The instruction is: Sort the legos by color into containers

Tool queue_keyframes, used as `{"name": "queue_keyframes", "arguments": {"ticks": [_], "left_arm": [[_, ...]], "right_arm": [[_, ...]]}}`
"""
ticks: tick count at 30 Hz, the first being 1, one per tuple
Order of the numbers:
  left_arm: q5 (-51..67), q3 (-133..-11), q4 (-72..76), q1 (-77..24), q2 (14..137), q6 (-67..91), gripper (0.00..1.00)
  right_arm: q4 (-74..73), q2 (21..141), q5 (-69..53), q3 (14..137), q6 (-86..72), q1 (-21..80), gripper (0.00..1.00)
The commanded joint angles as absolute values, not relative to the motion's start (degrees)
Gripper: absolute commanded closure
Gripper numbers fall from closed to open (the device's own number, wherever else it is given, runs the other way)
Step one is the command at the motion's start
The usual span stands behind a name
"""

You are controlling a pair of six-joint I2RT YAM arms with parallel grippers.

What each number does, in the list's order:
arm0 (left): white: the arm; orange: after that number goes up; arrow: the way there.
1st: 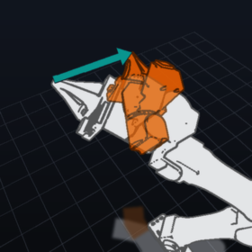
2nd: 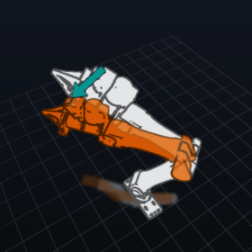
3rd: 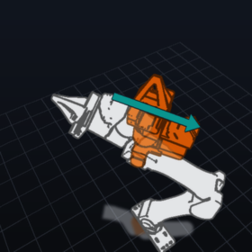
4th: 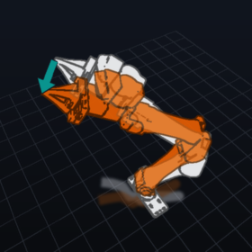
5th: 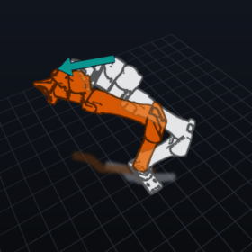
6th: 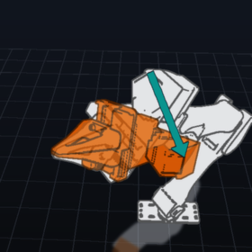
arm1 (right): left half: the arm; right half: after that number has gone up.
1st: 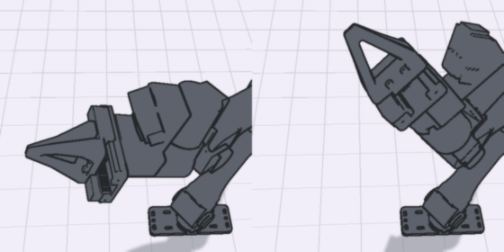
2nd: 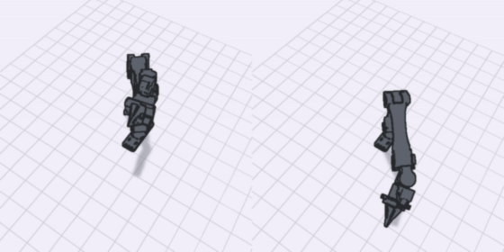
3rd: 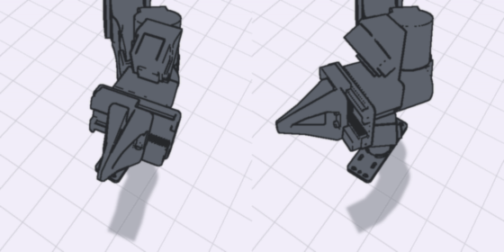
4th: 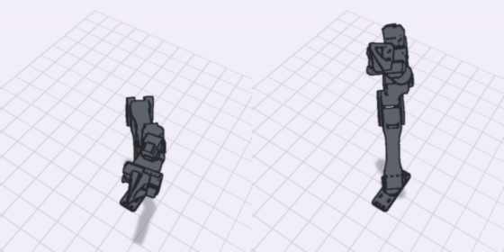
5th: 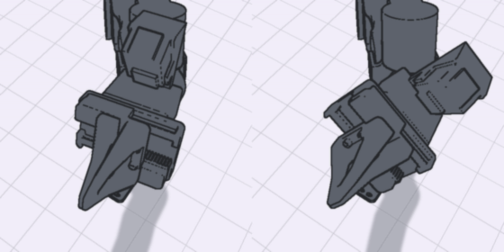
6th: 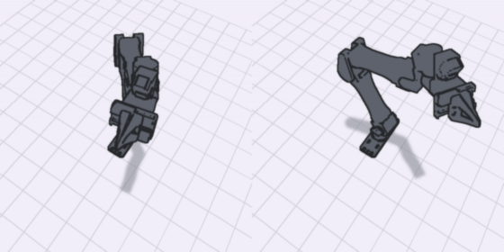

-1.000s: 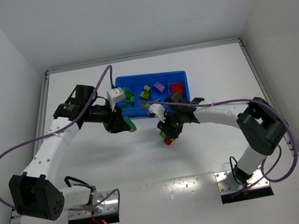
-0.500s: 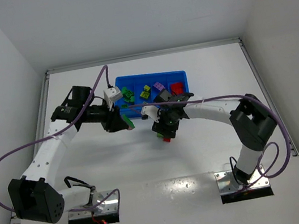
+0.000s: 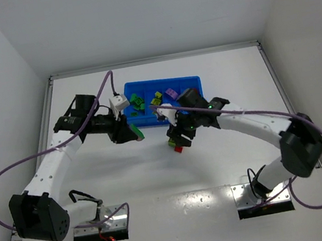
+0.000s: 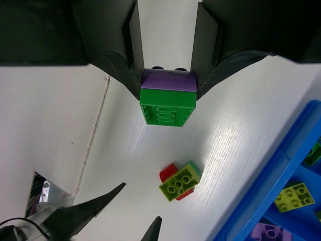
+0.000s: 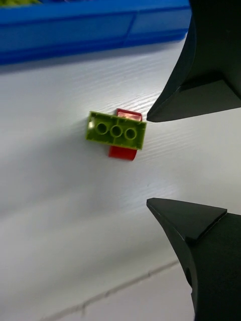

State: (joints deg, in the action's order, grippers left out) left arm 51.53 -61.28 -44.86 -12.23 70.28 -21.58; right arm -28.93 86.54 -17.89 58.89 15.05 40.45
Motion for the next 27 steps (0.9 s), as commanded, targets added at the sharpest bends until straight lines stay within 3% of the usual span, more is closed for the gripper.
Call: {"name": "queue_keyframes", "arguments": {"ticks": [1,7,12,27], "left_arm": [[57.91,-61.08,-43.77,-11.51,68.64,-22.93,0.98],[62.84,-62.83,-50.17,-11.51,73.12,-28.64,0.98],[63.37,-63.37,-51.42,-11.51,73.65,-29.79,0.98],[65.47,-63.9,-52.47,-11.51,74.71,-30.84,0.98]], "right_arm": [[-25.47,81.21,-31.87,61.94,15.55,39.81,0.37],[-32.16,86.83,-50.59,69.51,16.35,38.76,0.37],[-33.4,94.12,-58.52,76.28,13.19,38.76,0.36],[-29.63,101.77,-63.54,83.5,7.3,38.76,0.36]]}}
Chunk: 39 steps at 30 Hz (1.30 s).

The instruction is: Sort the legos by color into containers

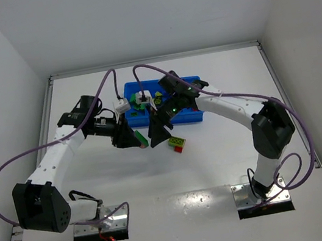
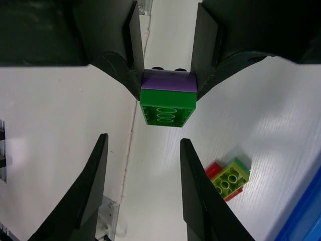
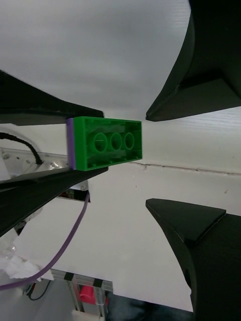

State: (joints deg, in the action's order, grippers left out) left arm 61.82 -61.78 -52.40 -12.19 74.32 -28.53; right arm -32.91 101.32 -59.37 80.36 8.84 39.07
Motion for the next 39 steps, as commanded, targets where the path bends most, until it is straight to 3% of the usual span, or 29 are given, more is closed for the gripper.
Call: {"name": "queue_keyframes", "arguments": {"ticks": [1,24,32,39], "left_arm": [[65.48,-63.9,-52.47,-12.12,75.23,-30.85,0.98],[67.68,-64.42,-54.05,-12.13,75.76,-31.9,0.98],[67.68,-64.42,-54.05,-12.66,75.76,-32.43,0.98],[67.68,-64.42,-54.05,-12.66,76.9,-32.43,0.98]], "right_arm": [[-28.92,101.78,-63.54,83.5,7.29,38.76,0.36],[-16.88,105.2,-59.41,83.41,-2.99,38.76,0.36],[-16.88,105.21,-62.39,83.41,-2.99,38.76,0.49],[-16.88,105.21,-65.48,83.41,-2.99,39.38,0.52]]}}
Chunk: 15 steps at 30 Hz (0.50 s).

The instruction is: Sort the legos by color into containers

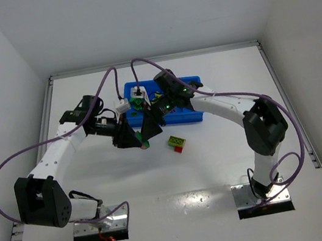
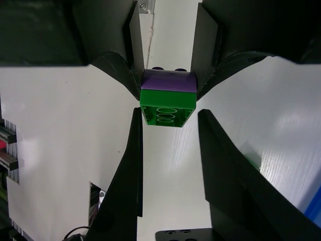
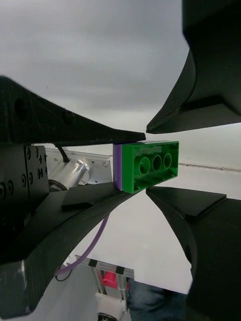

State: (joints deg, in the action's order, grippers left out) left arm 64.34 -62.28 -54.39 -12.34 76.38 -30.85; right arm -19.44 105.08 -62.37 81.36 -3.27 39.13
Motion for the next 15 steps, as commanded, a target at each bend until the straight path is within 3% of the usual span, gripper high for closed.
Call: {"name": "queue_keyframes", "arguments": {"ticks": [1,6,15], "left_arm": [[67.68,-64.42,-54.05,-12.66,76.9,-32.43,0.98],[67.68,-64.42,-53.53,-12.66,76.9,-32.43,0.98],[67.68,-64.95,-53.0,-11.51,77.96,-31.38,0.98]], "right_arm": [[-16.88,105.21,-65.48,83.41,-2.99,39.38,0.54],[-16.88,105.21,-66.01,83.41,-2.99,39.38,0.65],[-17.4,105.21,-67.85,82.88,-2.99,39.38,0.76]]}}
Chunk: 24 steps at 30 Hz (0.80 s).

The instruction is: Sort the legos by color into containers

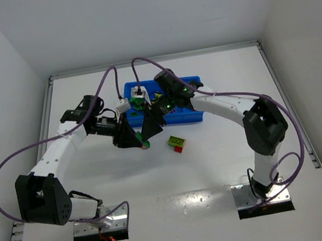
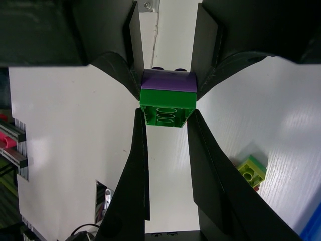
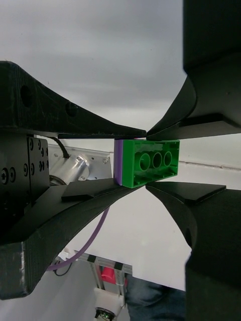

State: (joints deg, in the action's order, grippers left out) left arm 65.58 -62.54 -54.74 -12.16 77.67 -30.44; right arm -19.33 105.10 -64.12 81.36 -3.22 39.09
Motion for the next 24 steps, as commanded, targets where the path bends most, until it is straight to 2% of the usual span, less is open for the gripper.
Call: {"name": "queue_keyframes", "arguments": {"ticks": [1,12,24], "left_arm": [[67.68,-64.95,-53.0,-11.51,77.96,-31.38,0.98],[66.45,-64.34,-51.94,-10.46,77.96,-30.15,0.98],[64.86,-63.81,-51.94,-9.93,77.43,-30.15,0.98]], "right_arm": [[-17.4,105.21,-67.85,82.88,-2.99,39.38,0.77],[-17.4,103.97,-68.38,81.83,-2.38,38.15,0.92],[-16.88,99.59,-68.38,78.31,-2.37,32.34,0.93]]}}
